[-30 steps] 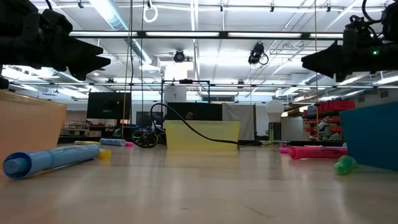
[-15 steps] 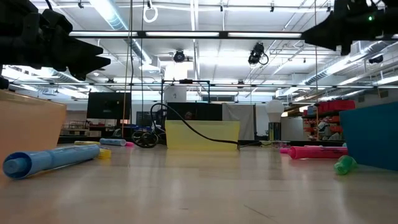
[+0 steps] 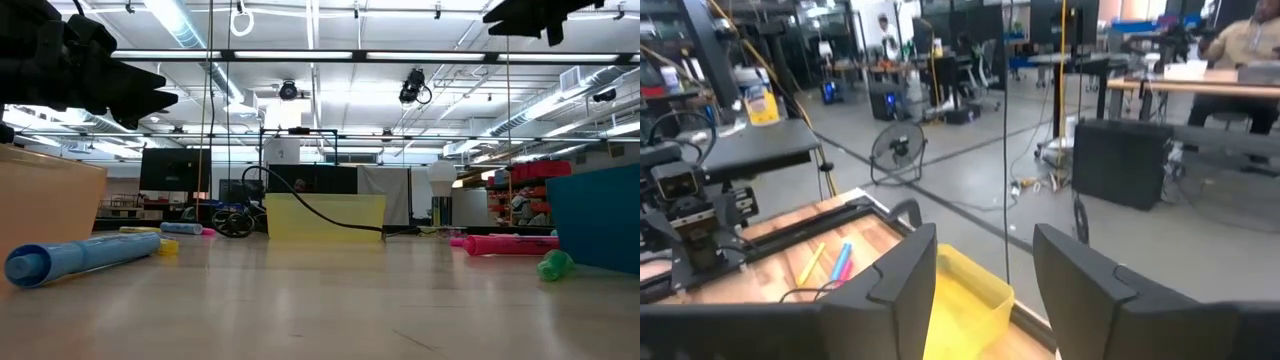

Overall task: Pick & Place Markers
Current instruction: Put the bottom pink highlighter pen into the blue bin

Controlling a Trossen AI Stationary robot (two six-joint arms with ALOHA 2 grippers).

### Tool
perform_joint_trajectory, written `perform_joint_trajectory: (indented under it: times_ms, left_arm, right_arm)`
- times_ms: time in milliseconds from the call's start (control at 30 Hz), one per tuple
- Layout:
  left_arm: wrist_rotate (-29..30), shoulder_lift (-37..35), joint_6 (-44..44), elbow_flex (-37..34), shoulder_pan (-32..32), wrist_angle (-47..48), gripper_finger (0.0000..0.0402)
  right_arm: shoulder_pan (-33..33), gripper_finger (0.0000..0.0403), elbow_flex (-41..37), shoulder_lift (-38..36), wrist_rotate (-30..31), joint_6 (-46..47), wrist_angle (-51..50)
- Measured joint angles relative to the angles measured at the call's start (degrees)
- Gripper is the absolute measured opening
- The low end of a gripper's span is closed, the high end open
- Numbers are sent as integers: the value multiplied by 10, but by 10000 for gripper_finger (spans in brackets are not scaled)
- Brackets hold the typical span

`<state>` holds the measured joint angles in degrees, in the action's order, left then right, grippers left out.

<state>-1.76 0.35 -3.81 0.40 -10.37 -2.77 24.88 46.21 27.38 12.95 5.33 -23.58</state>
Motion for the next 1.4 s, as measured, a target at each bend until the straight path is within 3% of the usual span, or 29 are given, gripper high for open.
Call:
perform_joint_trajectory:
  times_ms: [767,1100,1400]
  left_arm:
    - [0,0,0,0,0,0,238]
    - [0,0,0,0,0,0,238]
    - [0,0,0,0,0,0,238]
  right_arm:
    - [0,169,350,147,-4,4,-269]
    - [0,169,369,158,-9,16,-311]
    - [0,169,369,210,-88,71,-415]
